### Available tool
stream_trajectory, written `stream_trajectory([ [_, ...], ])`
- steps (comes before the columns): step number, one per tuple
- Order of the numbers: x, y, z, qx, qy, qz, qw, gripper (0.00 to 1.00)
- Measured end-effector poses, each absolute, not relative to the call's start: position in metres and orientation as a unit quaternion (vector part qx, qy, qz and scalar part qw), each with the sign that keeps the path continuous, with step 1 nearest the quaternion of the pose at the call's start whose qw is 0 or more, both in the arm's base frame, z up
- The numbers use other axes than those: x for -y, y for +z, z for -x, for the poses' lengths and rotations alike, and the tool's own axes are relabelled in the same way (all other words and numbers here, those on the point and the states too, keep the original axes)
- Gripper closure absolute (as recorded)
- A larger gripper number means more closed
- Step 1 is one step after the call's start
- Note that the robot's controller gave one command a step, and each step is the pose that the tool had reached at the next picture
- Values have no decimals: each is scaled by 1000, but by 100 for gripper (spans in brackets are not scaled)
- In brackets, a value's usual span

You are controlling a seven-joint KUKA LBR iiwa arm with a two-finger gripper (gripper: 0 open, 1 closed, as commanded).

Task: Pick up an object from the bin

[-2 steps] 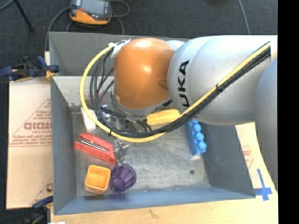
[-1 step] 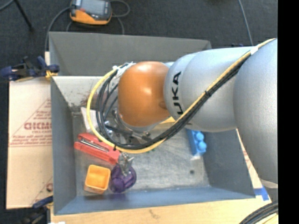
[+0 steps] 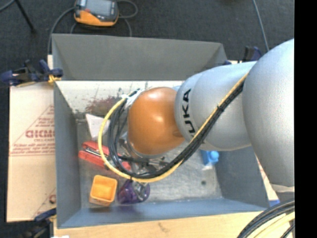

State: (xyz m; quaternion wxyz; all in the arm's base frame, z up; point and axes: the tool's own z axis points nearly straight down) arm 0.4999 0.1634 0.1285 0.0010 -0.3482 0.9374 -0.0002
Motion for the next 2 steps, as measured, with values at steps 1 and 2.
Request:
stream_trajectory([
  [1,-148,75,-487,-918,-1,396,4,100],
  [2,-148,75,-487,-918,-1,396,4,100],
])
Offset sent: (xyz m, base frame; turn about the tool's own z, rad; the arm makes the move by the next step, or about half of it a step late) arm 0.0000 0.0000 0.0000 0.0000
